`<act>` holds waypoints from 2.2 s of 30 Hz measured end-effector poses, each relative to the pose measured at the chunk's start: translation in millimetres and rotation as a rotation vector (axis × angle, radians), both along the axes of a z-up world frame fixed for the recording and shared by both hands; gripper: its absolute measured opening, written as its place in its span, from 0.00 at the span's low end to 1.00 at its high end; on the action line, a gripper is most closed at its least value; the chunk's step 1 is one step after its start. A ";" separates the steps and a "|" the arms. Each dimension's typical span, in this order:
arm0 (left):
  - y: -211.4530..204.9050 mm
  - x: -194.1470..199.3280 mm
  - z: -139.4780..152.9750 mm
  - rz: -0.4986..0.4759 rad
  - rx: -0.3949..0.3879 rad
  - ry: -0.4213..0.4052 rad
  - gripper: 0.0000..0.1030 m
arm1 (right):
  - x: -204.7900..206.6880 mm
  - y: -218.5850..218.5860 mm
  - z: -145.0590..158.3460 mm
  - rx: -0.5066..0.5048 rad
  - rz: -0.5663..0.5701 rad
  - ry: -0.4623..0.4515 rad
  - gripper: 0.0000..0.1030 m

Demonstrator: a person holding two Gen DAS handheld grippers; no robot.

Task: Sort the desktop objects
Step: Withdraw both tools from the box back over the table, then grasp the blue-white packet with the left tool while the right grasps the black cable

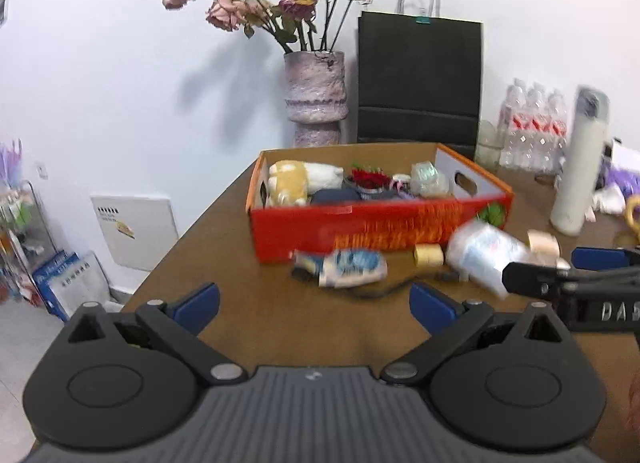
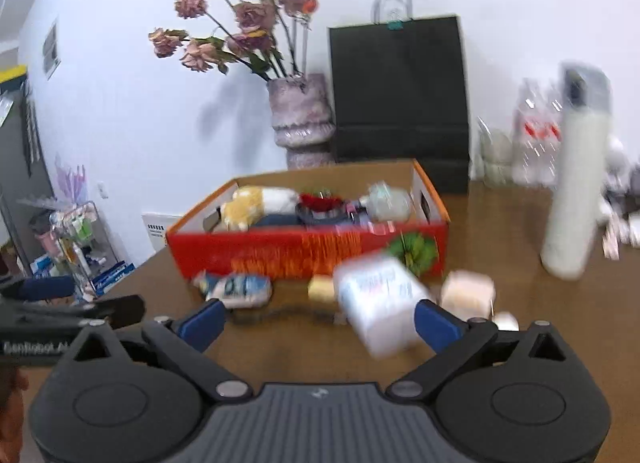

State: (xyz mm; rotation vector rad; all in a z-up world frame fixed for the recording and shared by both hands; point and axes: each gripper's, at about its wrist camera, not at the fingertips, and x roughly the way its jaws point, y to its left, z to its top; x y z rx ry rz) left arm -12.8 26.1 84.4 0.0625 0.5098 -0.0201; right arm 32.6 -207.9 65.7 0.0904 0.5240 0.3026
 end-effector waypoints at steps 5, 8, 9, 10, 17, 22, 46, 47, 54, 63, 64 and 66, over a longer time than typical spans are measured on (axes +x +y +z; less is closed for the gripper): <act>7.8 -34.8 -31.9 -0.028 -0.031 0.061 1.00 | -31.3 2.2 -32.0 -0.067 0.018 0.078 1.00; 12.6 -44.2 -41.7 -0.060 -0.027 0.082 1.00 | -50.3 3.7 -45.4 -0.074 0.036 0.109 1.00; 13.1 -45.9 -43.0 -0.055 -0.022 0.081 1.00 | -55.1 3.6 -47.3 -0.074 0.034 0.110 1.00; 13.5 -48.6 -45.1 -0.057 -0.022 0.078 1.00 | -60.4 4.5 -48.3 -0.076 0.033 0.107 1.00; 10.2 -46.1 -62.0 -0.055 -0.025 0.137 1.00 | -69.6 13.7 -58.6 -0.168 0.027 0.135 1.00; 7.3 -41.8 -69.5 -0.067 -0.026 0.166 1.00 | -68.9 17.3 -59.4 -0.192 0.033 0.140 1.00; 30.2 52.5 -17.6 -0.117 -0.161 0.063 0.78 | 29.0 23.5 -31.7 -0.052 0.100 0.118 0.55; 26.7 65.3 -15.9 -0.124 -0.158 0.070 0.74 | 36.6 25.1 -33.9 -0.051 0.100 0.119 0.55; -9.1 138.5 -36.7 -0.169 -0.017 0.145 0.62 | 51.3 24.0 -54.1 0.001 0.102 0.142 0.54; 11.2 143.6 -42.5 -0.150 -0.115 0.132 0.03 | 67.4 47.2 -39.9 -0.105 0.194 0.058 0.54; 17.2 134.6 -34.0 -0.143 -0.134 0.099 0.02 | 73.3 52.6 -39.1 -0.136 0.205 0.037 0.54; 28.4 122.9 -21.6 -0.123 -0.167 0.056 0.02 | 87.0 61.6 -40.5 -0.188 0.218 0.031 0.54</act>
